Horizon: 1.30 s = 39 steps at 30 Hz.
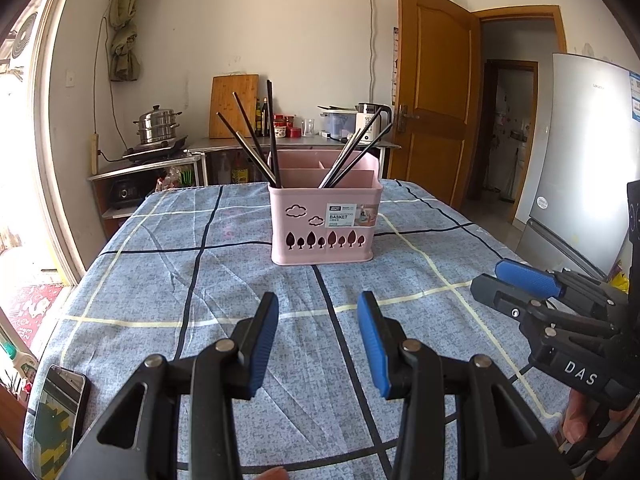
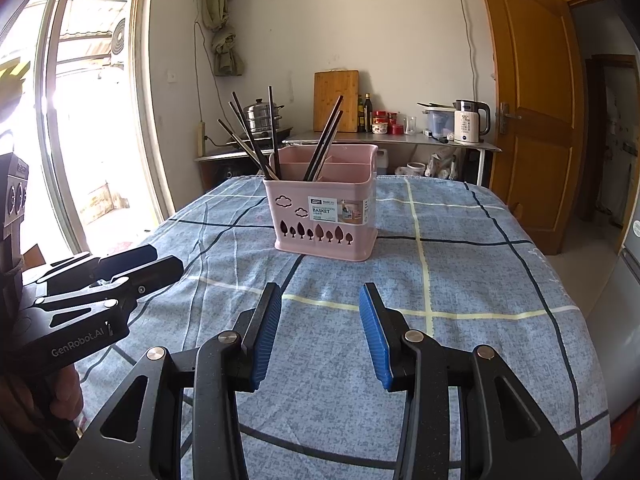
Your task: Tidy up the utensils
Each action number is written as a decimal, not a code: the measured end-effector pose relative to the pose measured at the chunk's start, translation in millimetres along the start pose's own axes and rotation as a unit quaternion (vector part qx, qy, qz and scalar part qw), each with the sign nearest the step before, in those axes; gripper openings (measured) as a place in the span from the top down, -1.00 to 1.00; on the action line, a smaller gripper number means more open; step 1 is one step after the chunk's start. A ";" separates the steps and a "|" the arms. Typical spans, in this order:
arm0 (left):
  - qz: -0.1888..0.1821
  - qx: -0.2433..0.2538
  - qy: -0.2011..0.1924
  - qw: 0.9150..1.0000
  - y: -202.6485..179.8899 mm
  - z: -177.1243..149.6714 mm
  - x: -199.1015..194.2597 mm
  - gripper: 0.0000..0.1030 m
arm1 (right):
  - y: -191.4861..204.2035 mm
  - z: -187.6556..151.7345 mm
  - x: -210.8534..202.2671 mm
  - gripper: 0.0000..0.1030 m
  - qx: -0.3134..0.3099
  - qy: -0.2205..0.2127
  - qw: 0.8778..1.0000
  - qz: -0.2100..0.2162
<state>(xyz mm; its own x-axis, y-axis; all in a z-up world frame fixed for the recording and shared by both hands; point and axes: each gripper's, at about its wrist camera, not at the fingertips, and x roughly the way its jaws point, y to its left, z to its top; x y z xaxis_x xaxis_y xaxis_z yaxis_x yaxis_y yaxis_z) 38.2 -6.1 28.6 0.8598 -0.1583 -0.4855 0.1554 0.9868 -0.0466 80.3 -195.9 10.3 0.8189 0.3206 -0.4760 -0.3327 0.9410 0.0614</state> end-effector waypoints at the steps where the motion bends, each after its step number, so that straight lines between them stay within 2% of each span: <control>1: 0.000 0.000 0.000 1.000 -0.3 0.1 0.1 0.17 | -0.2 -0.1 0.1 0.19 0.000 0.000 1.000 0.000; 39: 0.003 -0.004 0.006 1.000 -2.7 -3.1 -0.6 0.14 | -0.7 -2.7 -1.4 0.19 0.000 0.005 1.000 0.000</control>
<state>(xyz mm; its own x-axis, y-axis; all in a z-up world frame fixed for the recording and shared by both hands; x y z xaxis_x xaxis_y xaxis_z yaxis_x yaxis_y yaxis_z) 35.8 -8.6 26.3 0.8545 -0.1521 -0.4967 0.1466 0.9879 -0.0503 78.1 -197.4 8.6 0.8144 0.3191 -0.4847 -0.3319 0.9413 0.0619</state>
